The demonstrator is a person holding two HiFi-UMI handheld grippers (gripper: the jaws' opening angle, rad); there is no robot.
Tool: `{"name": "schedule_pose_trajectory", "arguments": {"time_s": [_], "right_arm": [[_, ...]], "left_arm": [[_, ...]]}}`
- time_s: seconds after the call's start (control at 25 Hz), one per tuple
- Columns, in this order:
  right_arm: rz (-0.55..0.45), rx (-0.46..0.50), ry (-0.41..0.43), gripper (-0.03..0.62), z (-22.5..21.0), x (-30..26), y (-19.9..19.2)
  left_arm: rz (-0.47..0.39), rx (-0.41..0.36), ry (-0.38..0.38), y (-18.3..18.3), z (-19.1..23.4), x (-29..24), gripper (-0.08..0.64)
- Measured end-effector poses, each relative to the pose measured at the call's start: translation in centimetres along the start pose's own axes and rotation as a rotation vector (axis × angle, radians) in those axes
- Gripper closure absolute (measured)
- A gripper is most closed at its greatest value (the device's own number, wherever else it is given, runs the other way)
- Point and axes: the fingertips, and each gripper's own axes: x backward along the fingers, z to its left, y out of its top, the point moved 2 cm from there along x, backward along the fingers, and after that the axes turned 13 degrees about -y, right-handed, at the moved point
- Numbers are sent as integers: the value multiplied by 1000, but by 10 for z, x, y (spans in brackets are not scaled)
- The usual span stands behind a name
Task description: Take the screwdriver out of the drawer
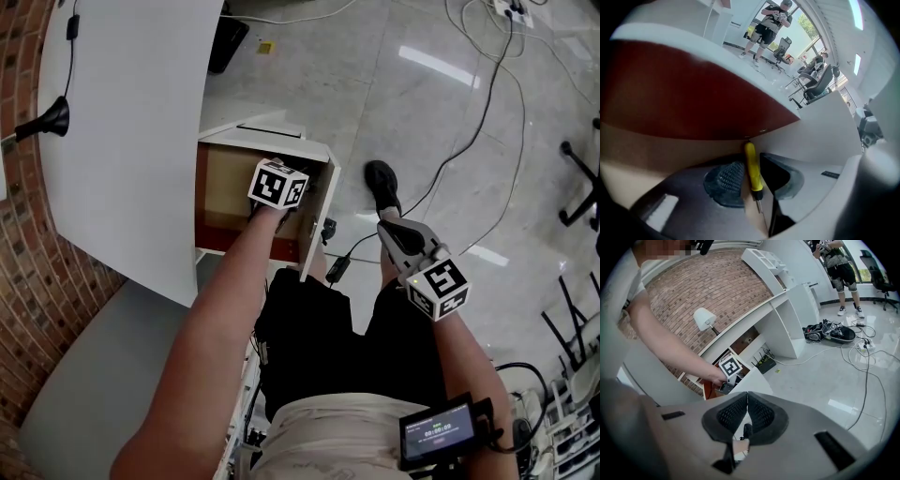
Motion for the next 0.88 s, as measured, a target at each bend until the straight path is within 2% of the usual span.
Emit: {"name": "schedule_pose_trajectory", "arguments": {"time_s": [0.08,0.4,0.64,0.88], "right_arm": [[6,-4,-10,586,-5,0,0],[16,-3,-22,586,-11,-1,0],[20,0,-25,586,-12,-2,-1],[25,6,-31,586,-13,-2,0]], "left_arm": [[1,2,1,3,-2,-3,495],[19,22,12,5,4,-7,489],[-19,46,16,5,5,-7,485],[-36,74,52,4,6,-7,485]]}}
